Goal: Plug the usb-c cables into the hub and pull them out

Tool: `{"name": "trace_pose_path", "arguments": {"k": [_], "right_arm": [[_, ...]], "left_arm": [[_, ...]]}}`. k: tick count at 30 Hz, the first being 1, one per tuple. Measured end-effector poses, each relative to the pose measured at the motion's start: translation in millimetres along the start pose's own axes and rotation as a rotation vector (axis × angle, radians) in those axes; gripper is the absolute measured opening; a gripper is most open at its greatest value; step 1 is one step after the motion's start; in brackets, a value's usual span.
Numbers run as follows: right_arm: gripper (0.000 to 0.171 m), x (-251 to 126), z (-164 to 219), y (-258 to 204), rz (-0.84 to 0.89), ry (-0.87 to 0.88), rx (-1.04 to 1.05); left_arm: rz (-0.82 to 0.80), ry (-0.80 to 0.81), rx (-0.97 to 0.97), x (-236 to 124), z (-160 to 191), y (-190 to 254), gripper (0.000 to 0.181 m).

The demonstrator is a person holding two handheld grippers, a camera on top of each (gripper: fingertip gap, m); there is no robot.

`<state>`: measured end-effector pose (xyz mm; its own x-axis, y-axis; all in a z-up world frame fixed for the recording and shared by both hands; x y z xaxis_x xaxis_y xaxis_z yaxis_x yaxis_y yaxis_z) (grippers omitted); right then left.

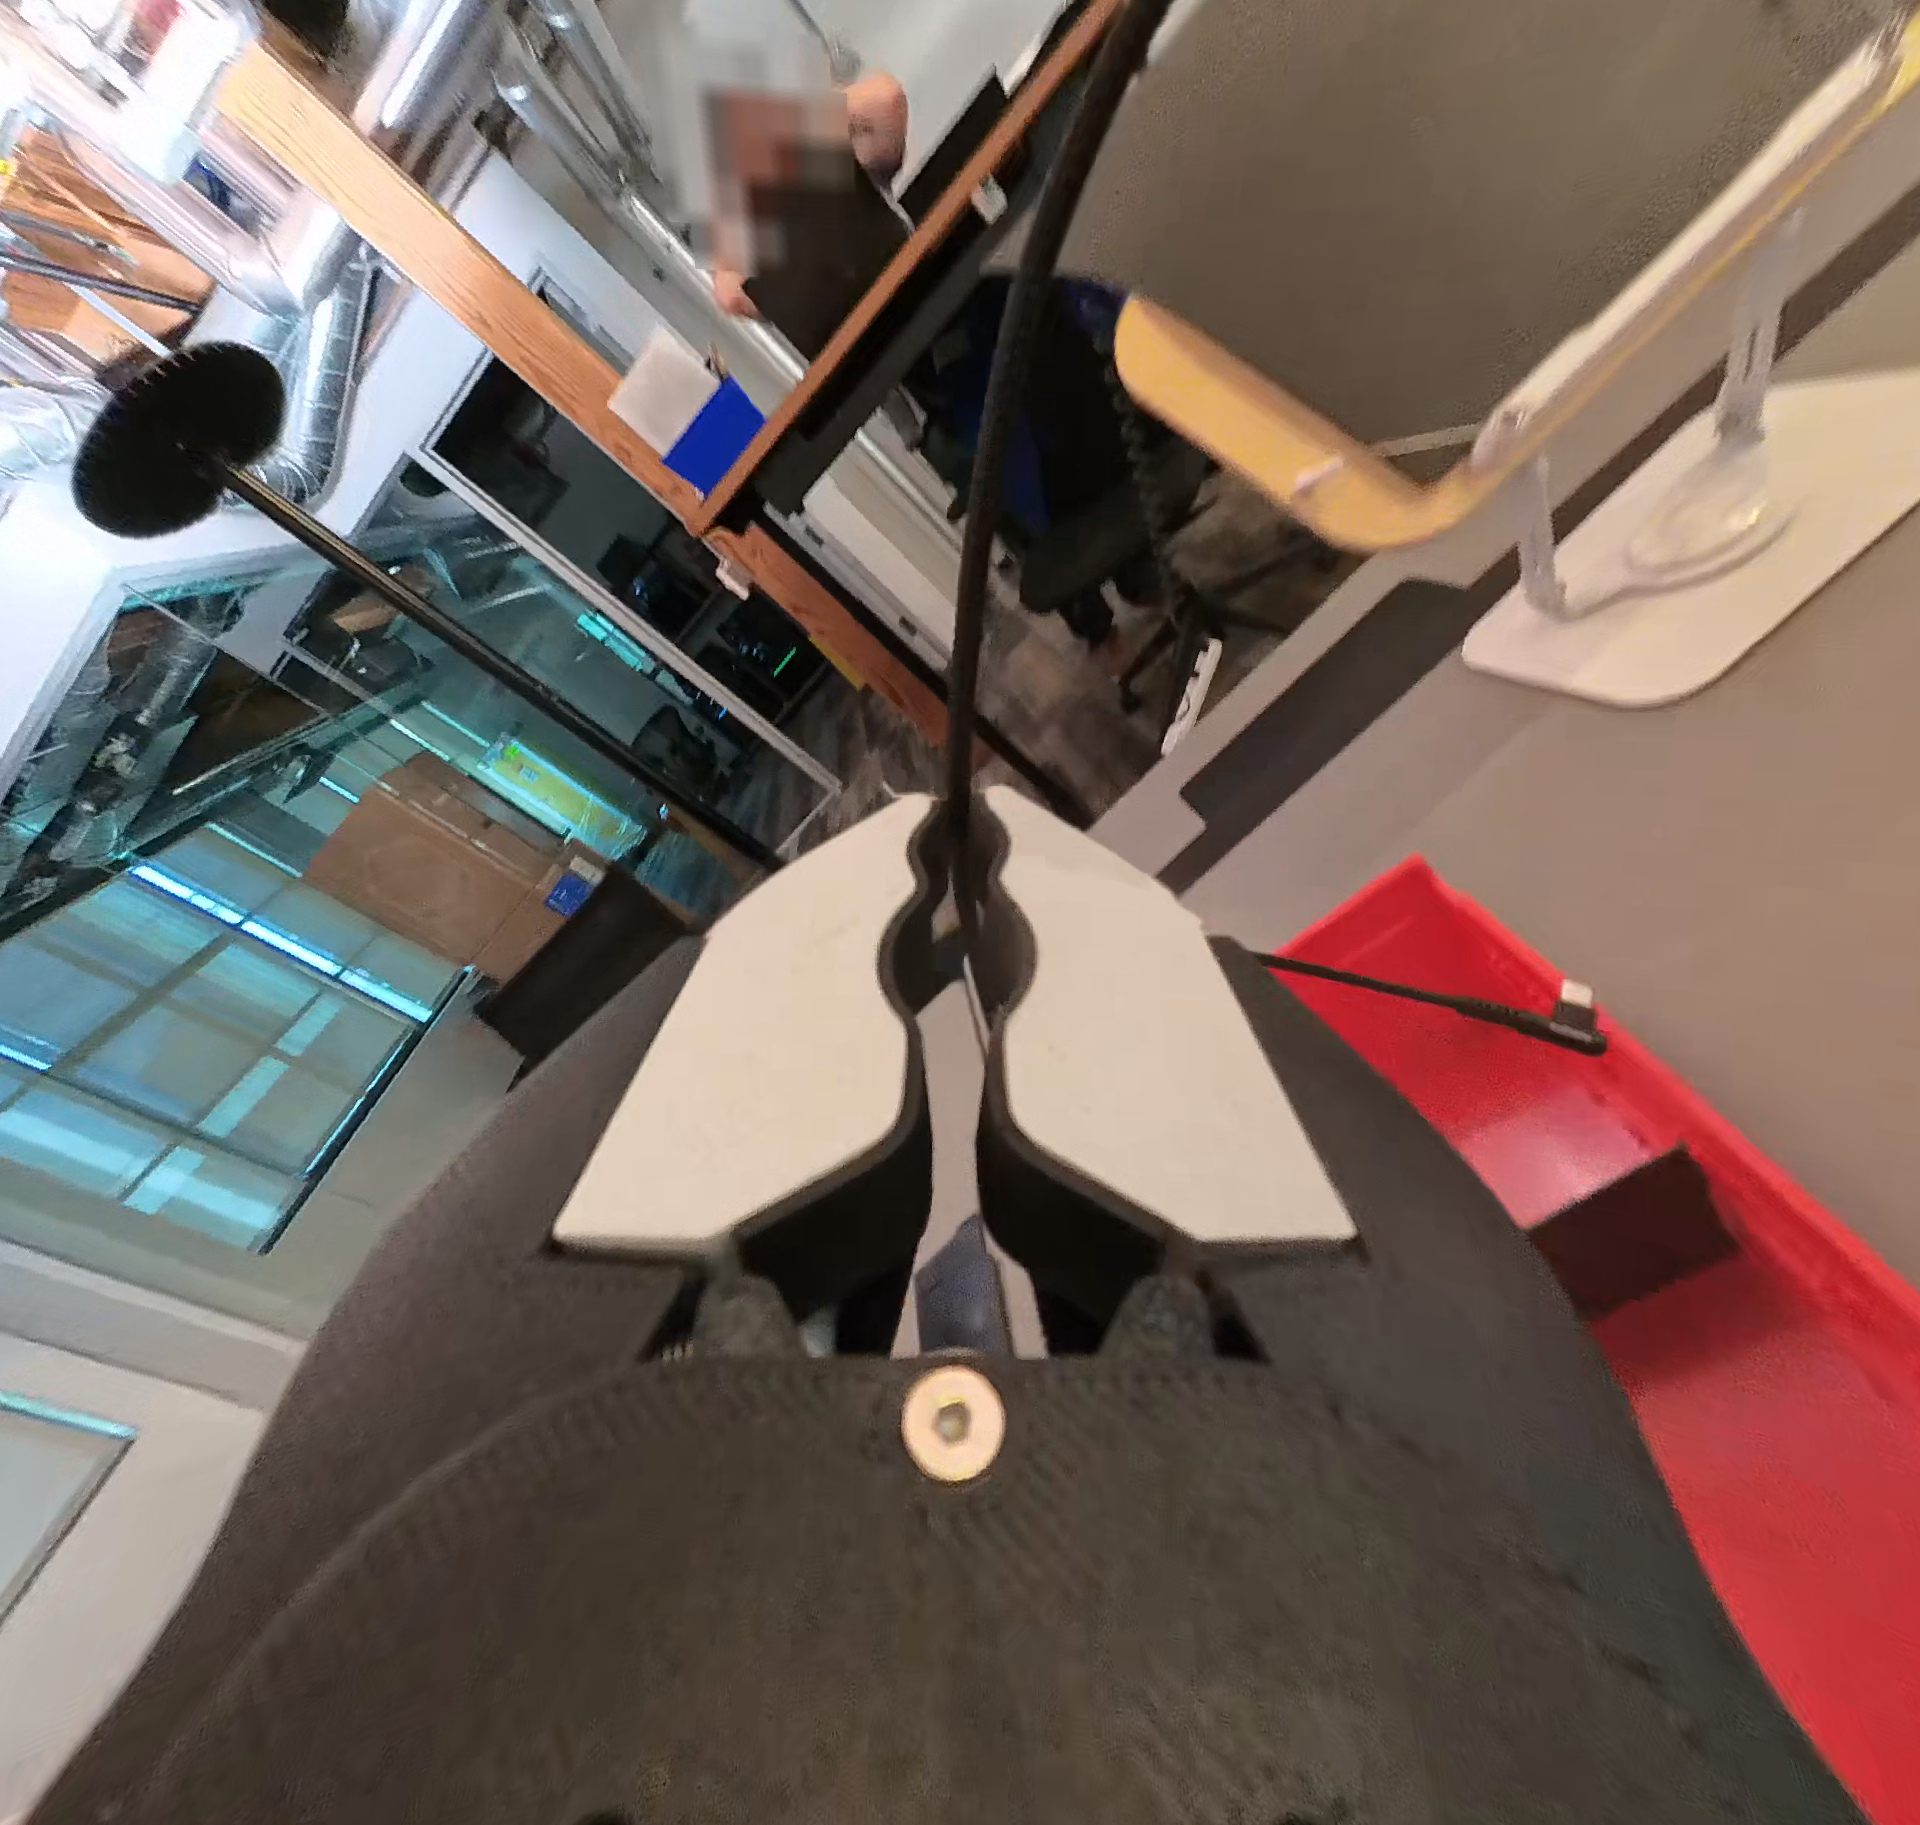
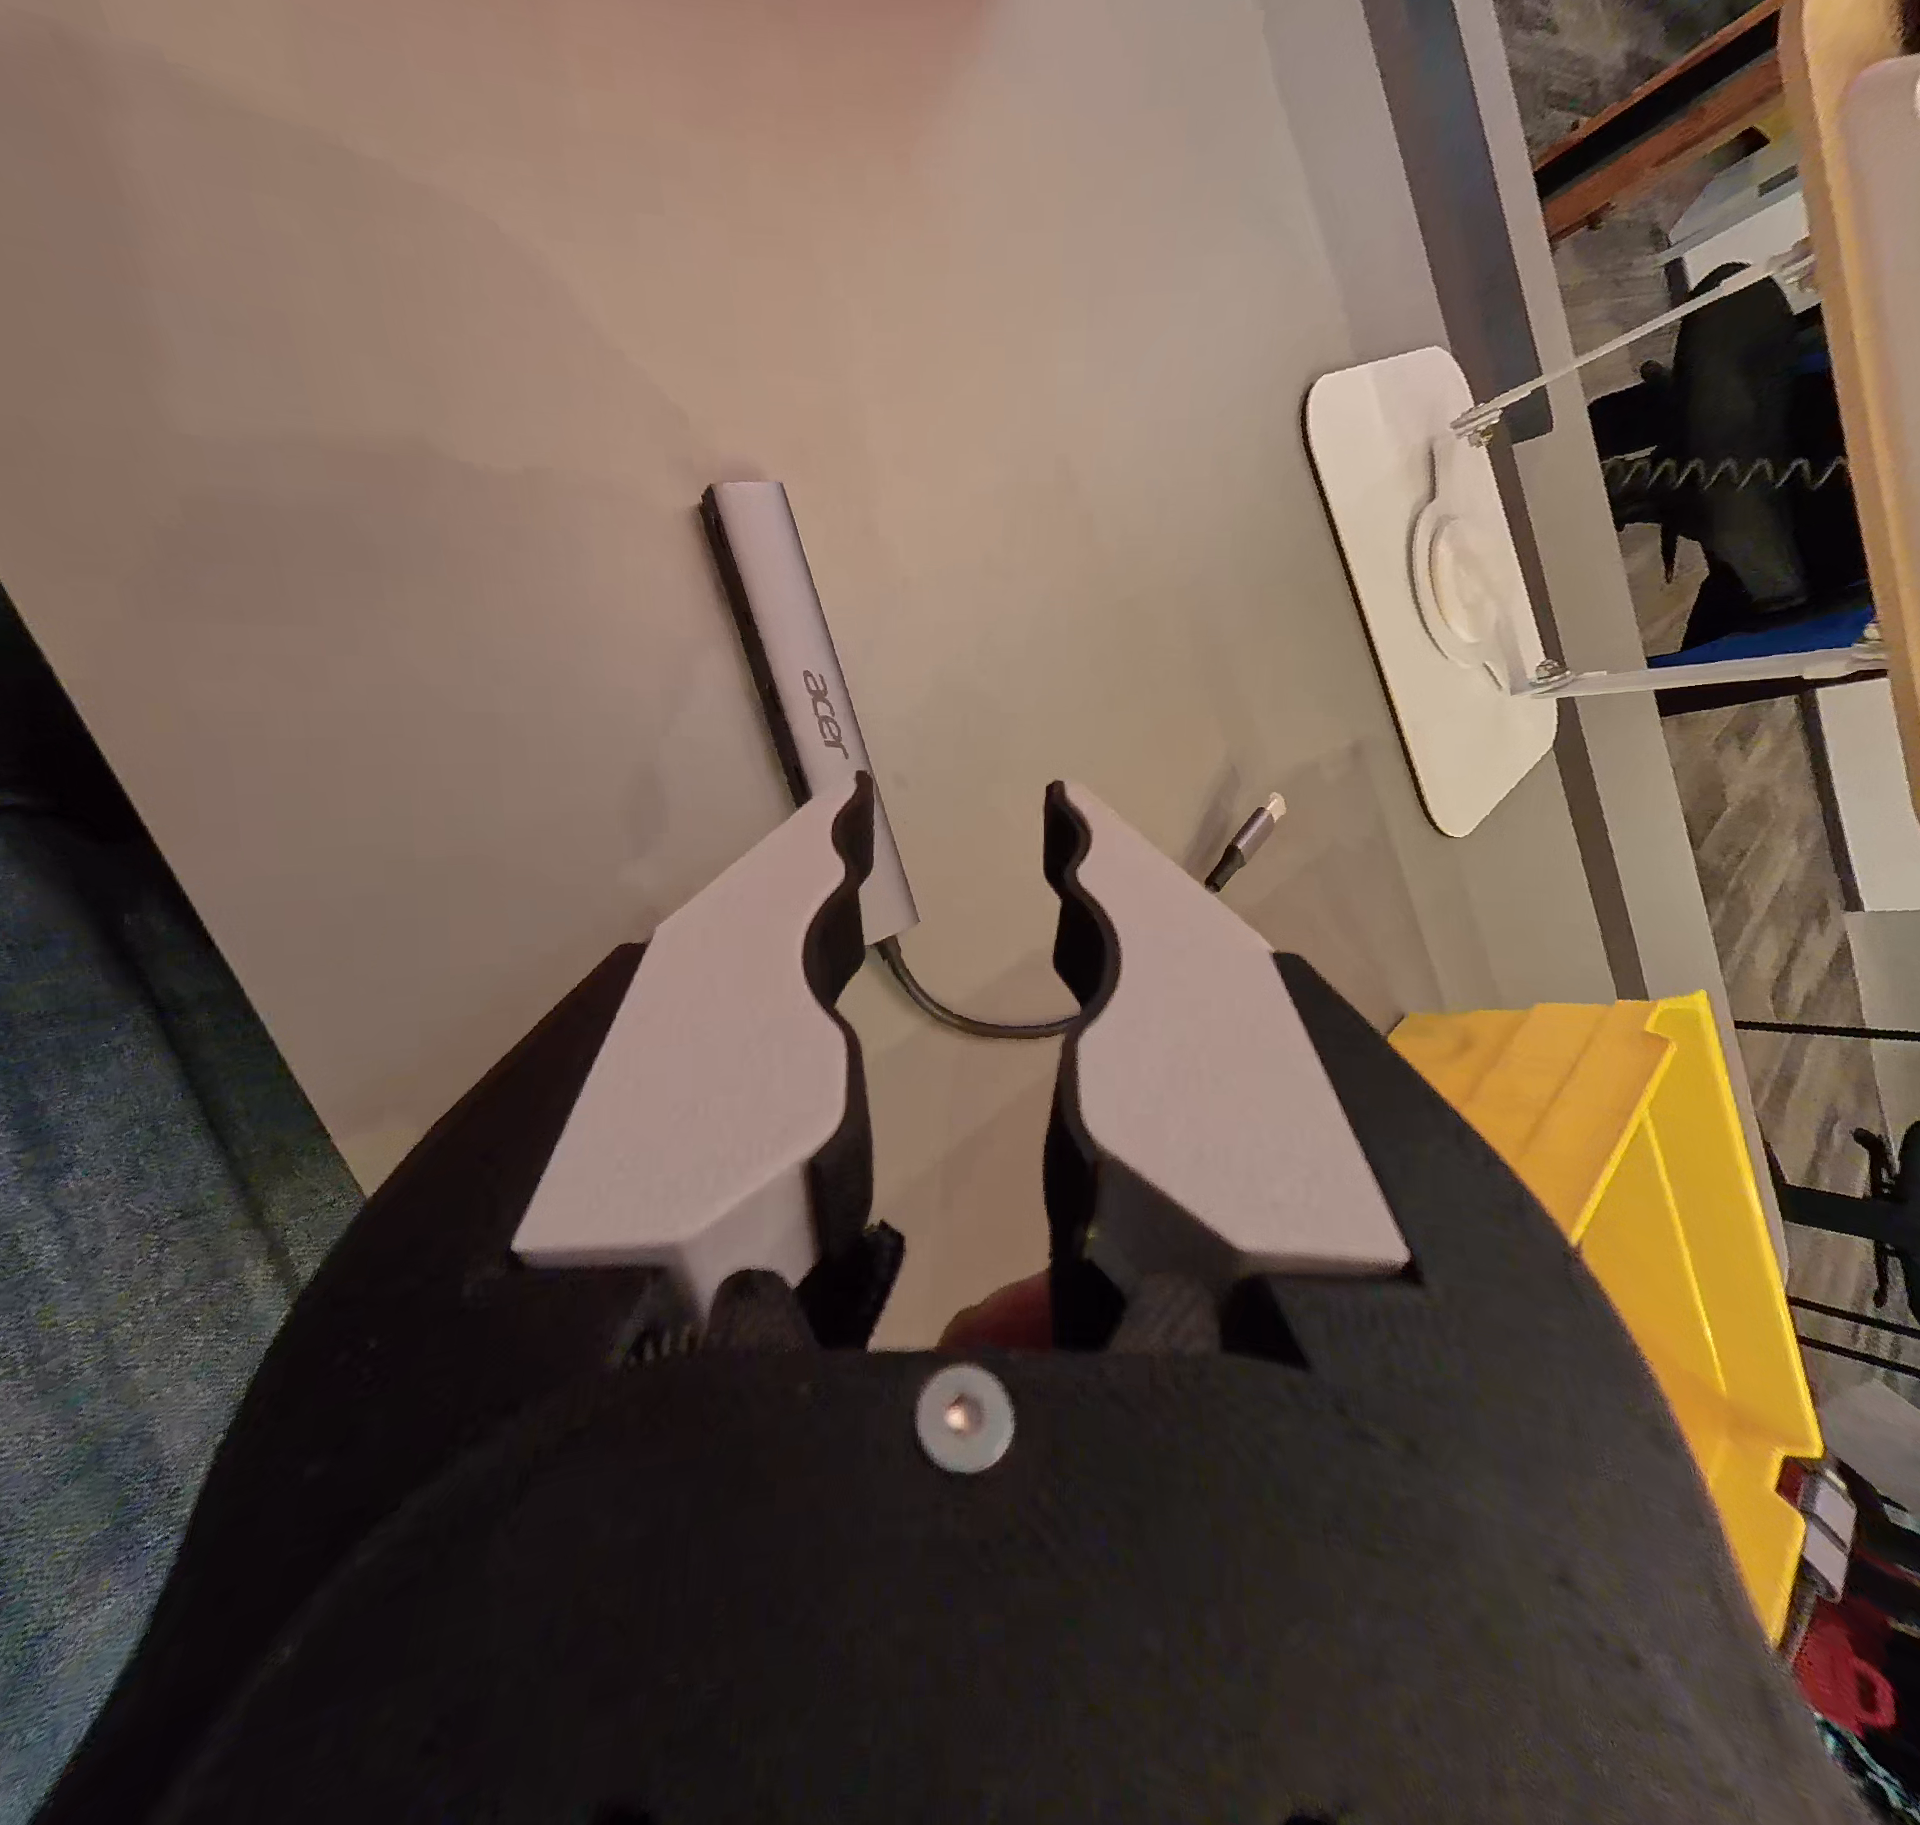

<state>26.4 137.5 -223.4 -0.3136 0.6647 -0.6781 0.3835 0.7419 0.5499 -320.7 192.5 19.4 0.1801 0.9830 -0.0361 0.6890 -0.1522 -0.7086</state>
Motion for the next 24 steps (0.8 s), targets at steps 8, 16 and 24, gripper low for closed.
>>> {"name": "trace_pose_path", "arguments": {"k": [8, 16, 24], "right_arm": [[0.031, -13, -6, -3, 0.007, 0.063, 0.06], [0.033, -19, -11, -11, -0.017, 0.118, 0.084], [0.035, -9, 0, -13, -0.032, 0.078, 0.102]], "left_arm": [[0.093, 0.201, -0.094, -16, -75, 20, 0.003], [0.366, 0.284, -0.252, 5, -103, 97, 0.002], [0.562, 0.12, -0.249, 44, -71, 196, 0.004]]}}
Point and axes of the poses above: each gripper's, where its closed fingertips meet, x out along the fingers, z out of its underside, y = z × x across the jaws, the point moved 4 cm from there along -x, back along the fingers, and after that the axes turned 2 degrees about -y, right-handed, at the moved point
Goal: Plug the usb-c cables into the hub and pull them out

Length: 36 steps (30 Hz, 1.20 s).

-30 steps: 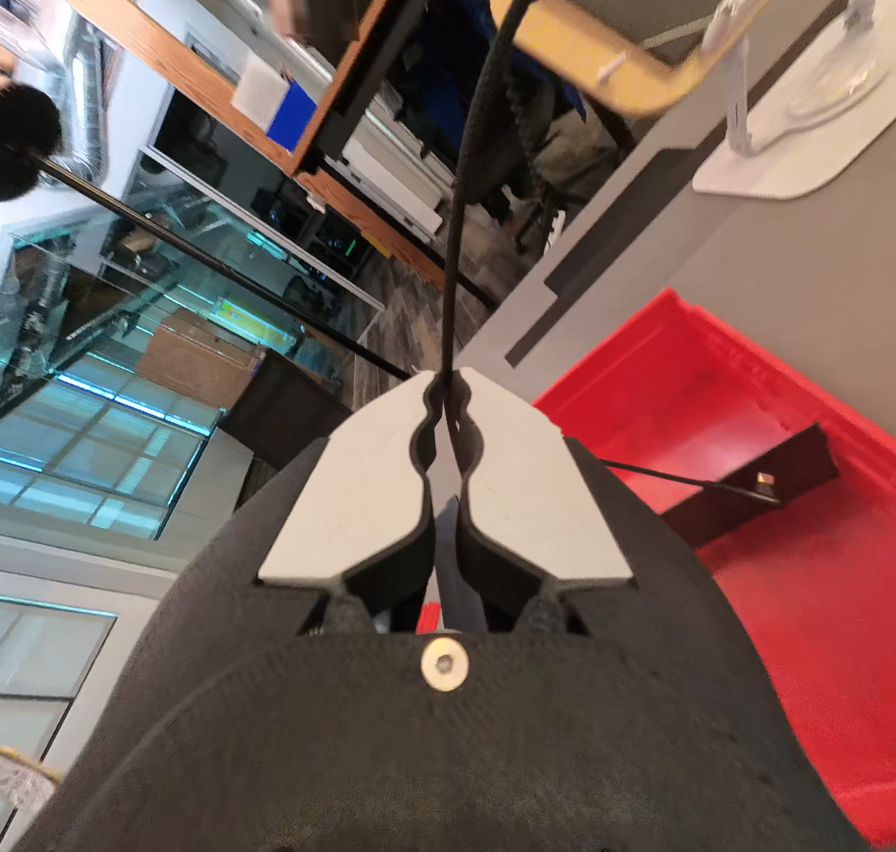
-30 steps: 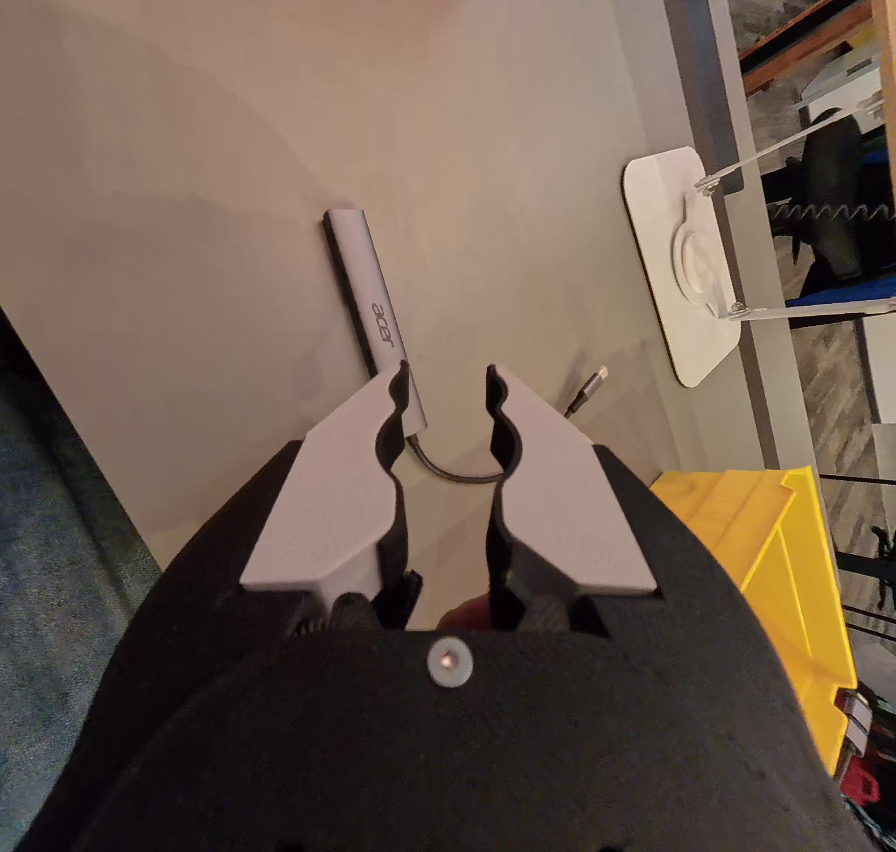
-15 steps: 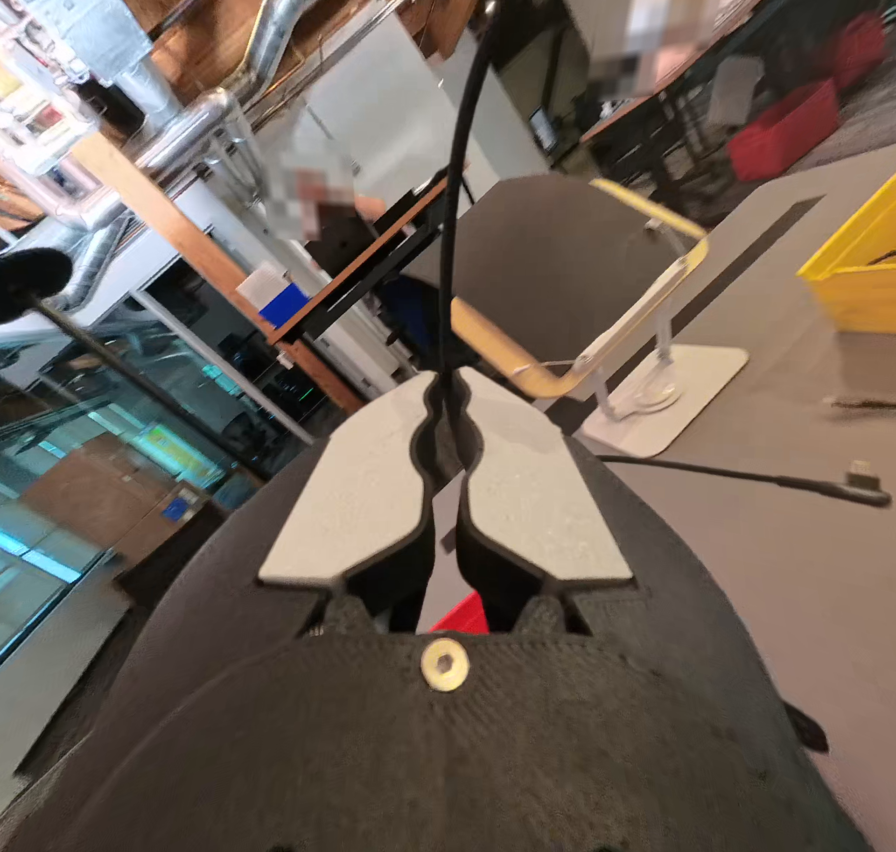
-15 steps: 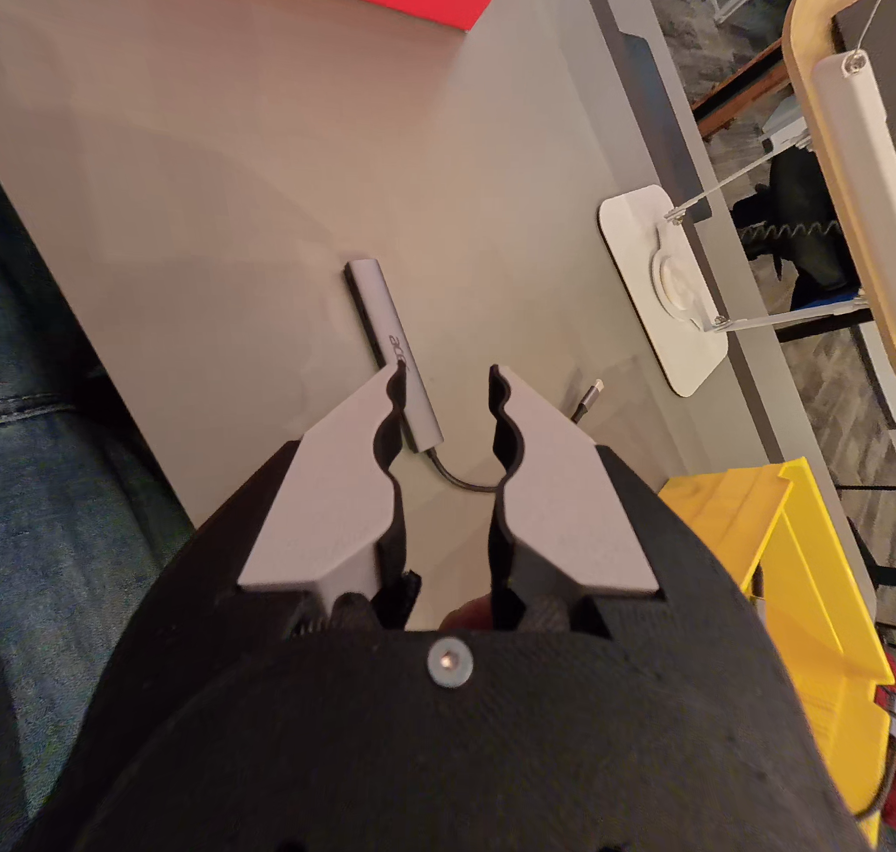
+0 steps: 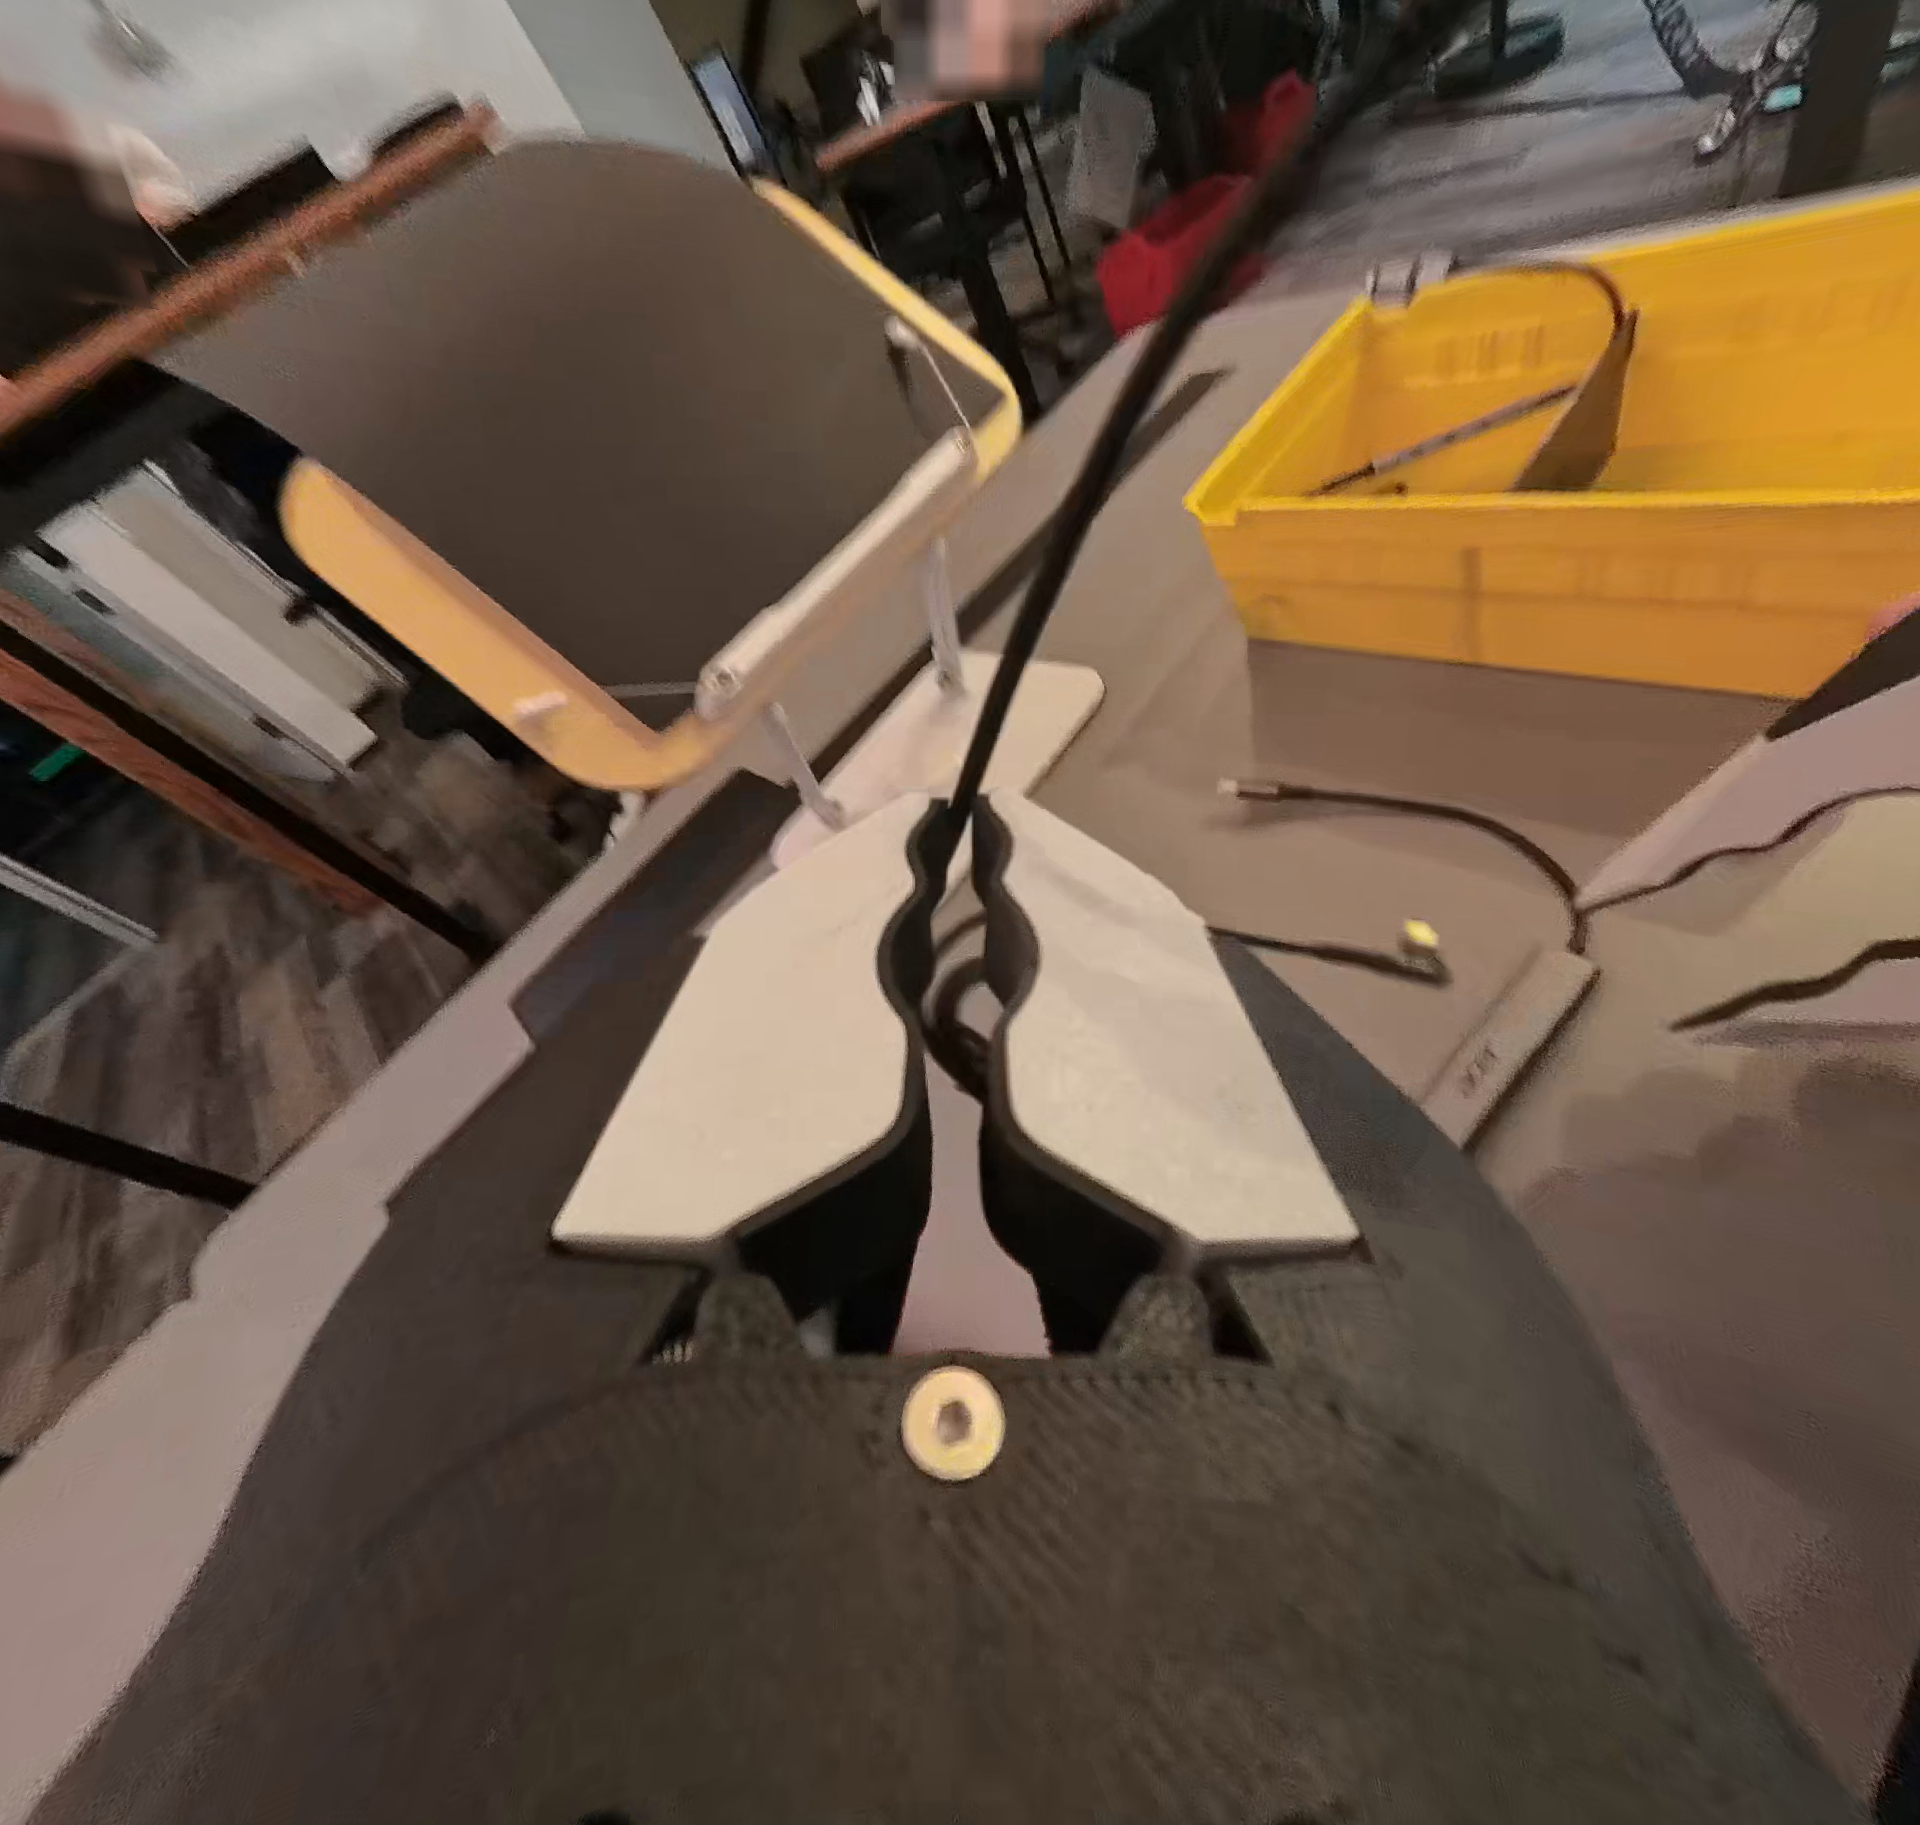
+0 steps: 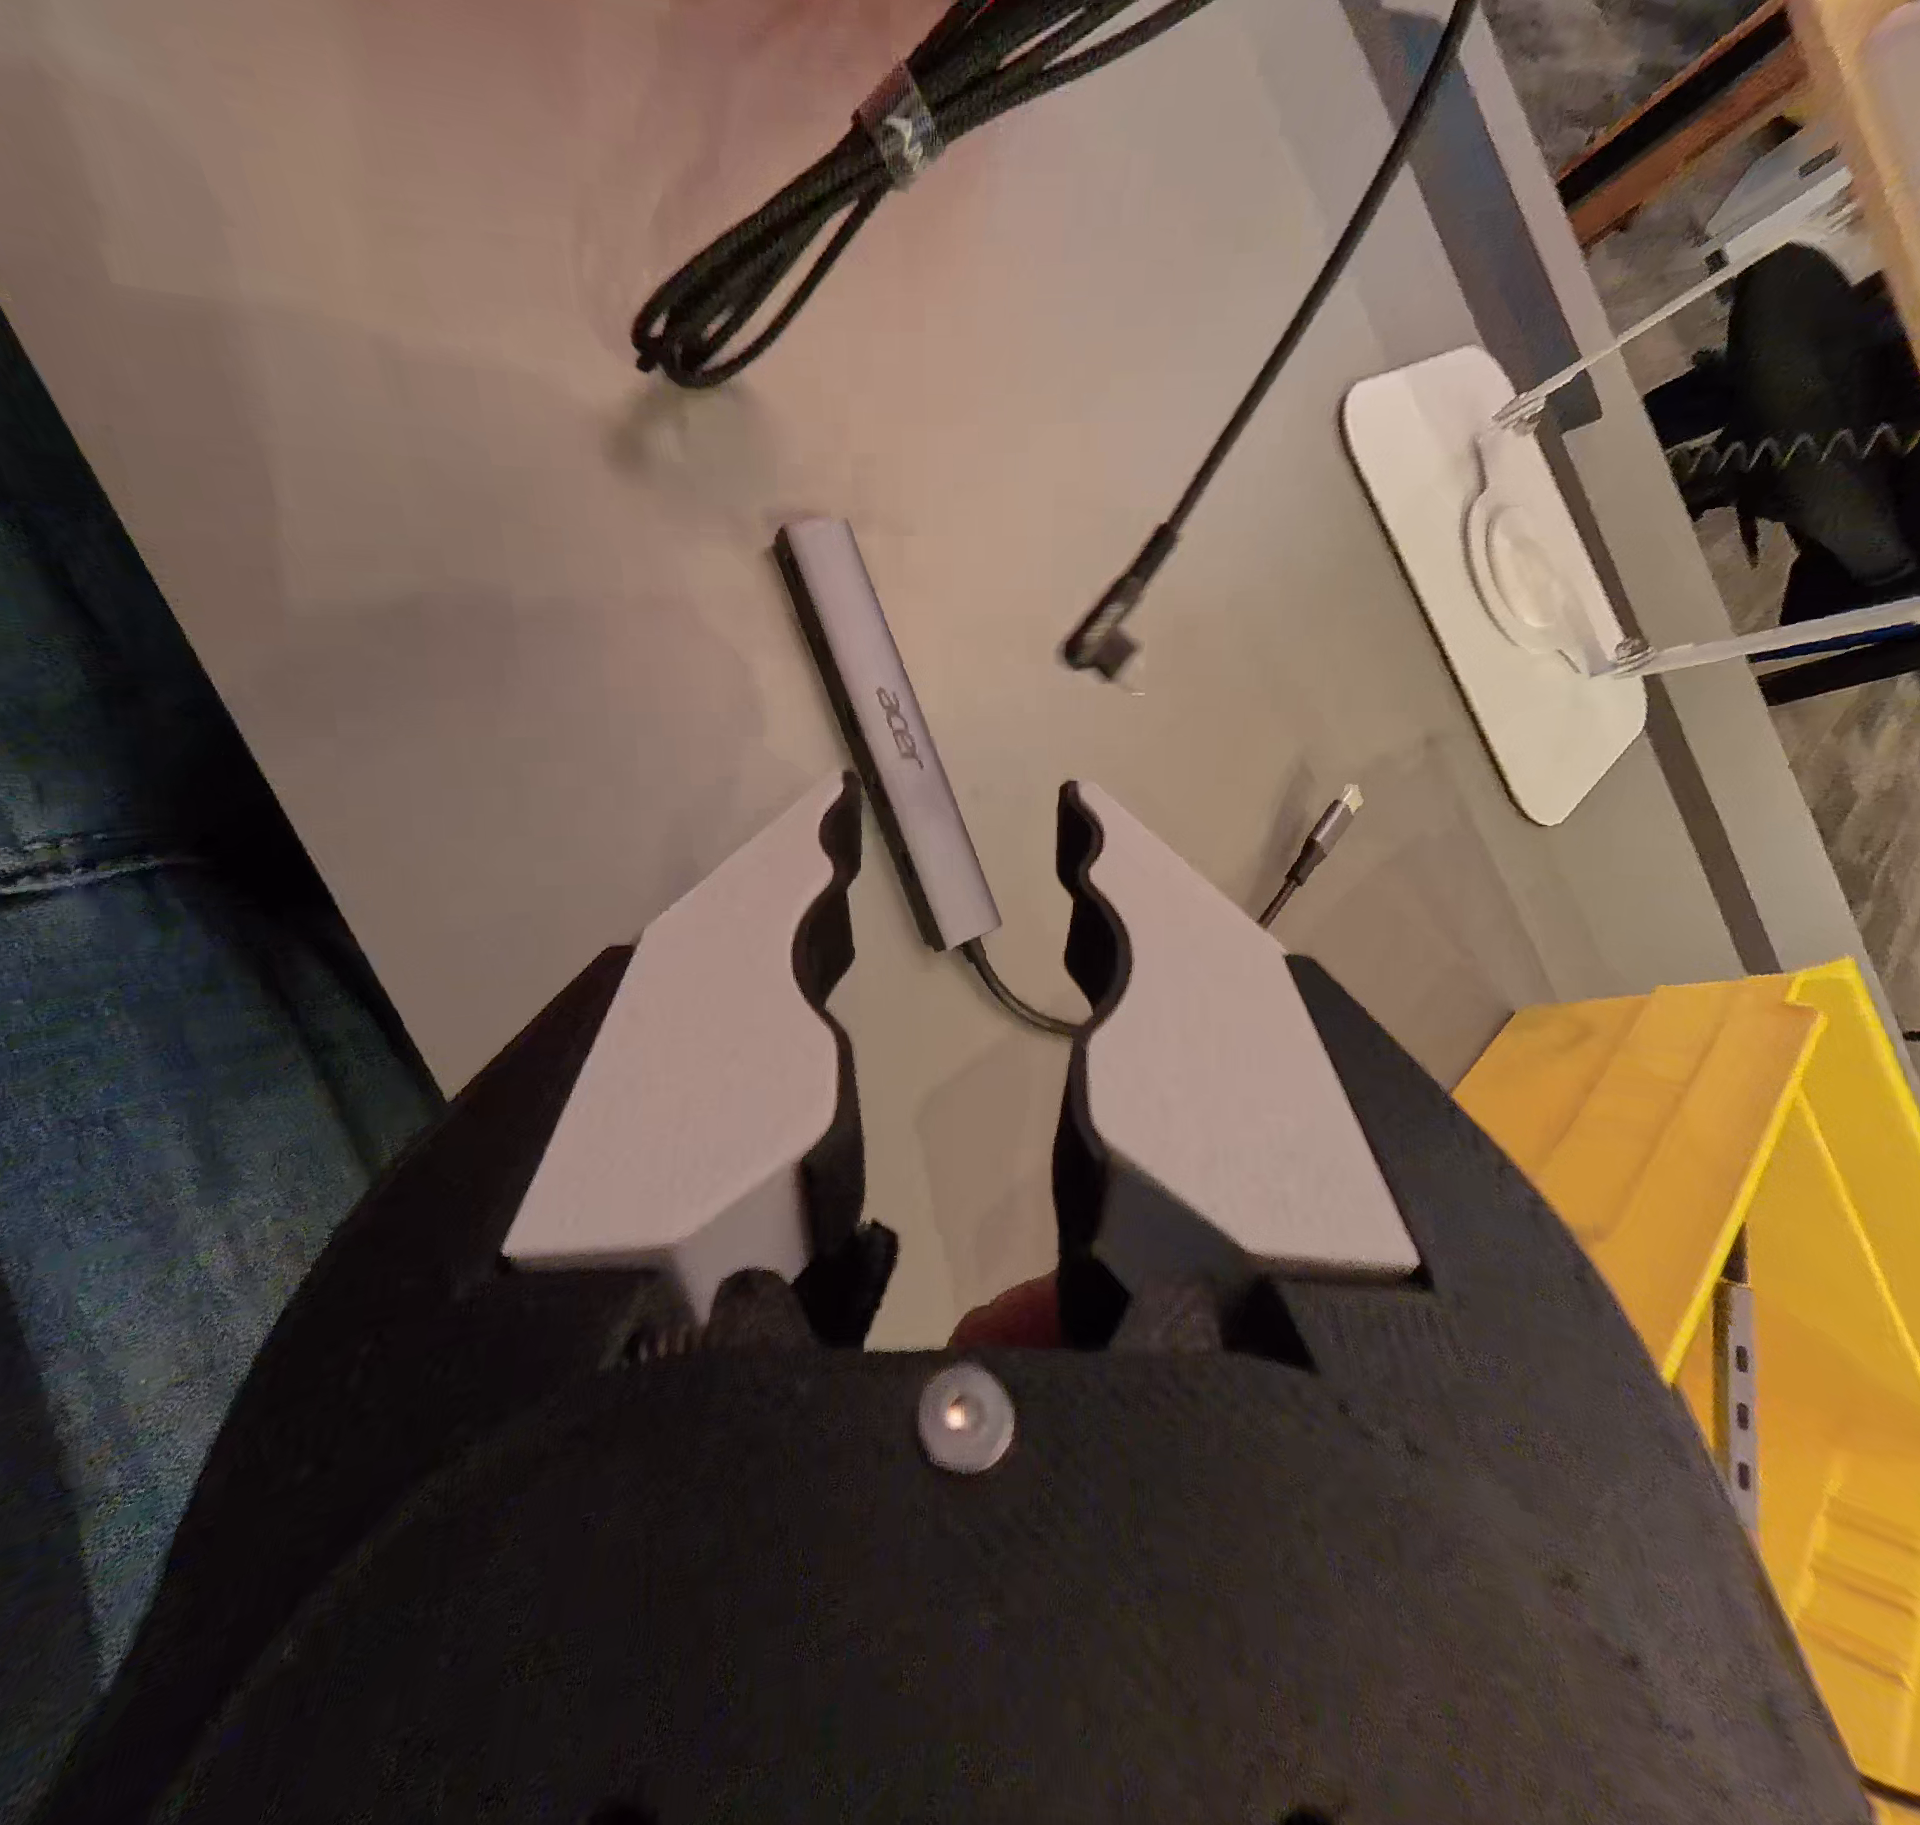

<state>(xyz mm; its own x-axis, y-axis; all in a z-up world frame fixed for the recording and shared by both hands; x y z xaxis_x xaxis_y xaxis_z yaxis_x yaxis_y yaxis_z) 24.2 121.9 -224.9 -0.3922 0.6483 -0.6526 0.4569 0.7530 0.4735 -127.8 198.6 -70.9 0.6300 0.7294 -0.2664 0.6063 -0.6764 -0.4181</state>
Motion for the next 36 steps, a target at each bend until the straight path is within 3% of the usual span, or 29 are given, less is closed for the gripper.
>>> {"name": "trace_pose_path", "arguments": {"k": [14, 22, 27, 31, 36], "right_arm": [[0.048, 27, 31, -10, -0.071, -0.121, -0.012], [0.045, 24, 24, -12, -0.068, -0.095, -0.019], [0.043, 11, -11, -33, -0.173, 0.018, 0.036], [0.061, 11, -43, -66, -0.249, 0.048, 0.03], [0.088, 35, -54, -100, -0.227, -0.057, -0.046]], "left_arm": [[0.069, -0.38, -0.032, 53, 95, 24, 0.004], [0.167, -0.392, 0.011, 47, 97, 32, 0.025], [0.158, -0.38, 0.101, 31, 85, 24, 0.025], [0.15, -0.387, 0.158, 23, 81, 23, 0.023], [0.165, -0.39, 0.18, 22, 78, 29, 0.023]]}}
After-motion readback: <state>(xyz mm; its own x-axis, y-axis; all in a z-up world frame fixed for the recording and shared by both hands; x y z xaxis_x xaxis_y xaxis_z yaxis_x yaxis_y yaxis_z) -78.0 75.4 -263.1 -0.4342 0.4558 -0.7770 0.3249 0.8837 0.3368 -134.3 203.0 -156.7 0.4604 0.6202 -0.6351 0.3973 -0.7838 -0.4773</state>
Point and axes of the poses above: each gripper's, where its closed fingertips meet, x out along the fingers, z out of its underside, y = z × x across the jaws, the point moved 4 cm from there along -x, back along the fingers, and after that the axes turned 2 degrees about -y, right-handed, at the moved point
